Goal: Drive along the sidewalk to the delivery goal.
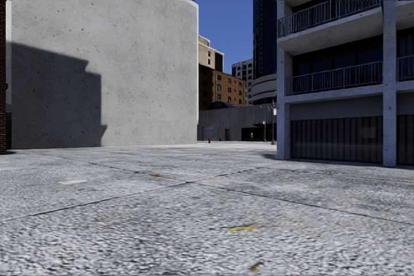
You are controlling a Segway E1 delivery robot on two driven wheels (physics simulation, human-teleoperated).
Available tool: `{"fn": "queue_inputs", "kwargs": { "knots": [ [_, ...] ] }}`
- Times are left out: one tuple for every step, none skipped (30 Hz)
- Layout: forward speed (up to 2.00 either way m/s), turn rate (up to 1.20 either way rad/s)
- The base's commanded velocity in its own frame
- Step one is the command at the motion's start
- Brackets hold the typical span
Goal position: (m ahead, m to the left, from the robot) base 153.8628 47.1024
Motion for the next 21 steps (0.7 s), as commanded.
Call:
{"fn": "queue_inputs", "kwargs": {
  "knots": [
    [2.0, 0.0],
    [2.0, 0.0],
    [2.0, 0.0],
    [2.0, 0.0],
    [2.0, 0.0],
    [2.0, 0.0],
    [2.0, 0.0],
    [2.0, 0.0],
    [2.0, 0.0],
    [2.0, 0.0],
    [2.0, 0.0],
    [2.0, 0.0],
    [2.0, 0.0],
    [2.0, 0.0],
    [2.0, 0.0],
    [2.0, 0.0],
    [2.0, 0.0],
    [2.0, 0.0],
    [2.0, 0.0],
    [2.0, 0.0],
    [2.0, 0.0]
  ]
}}
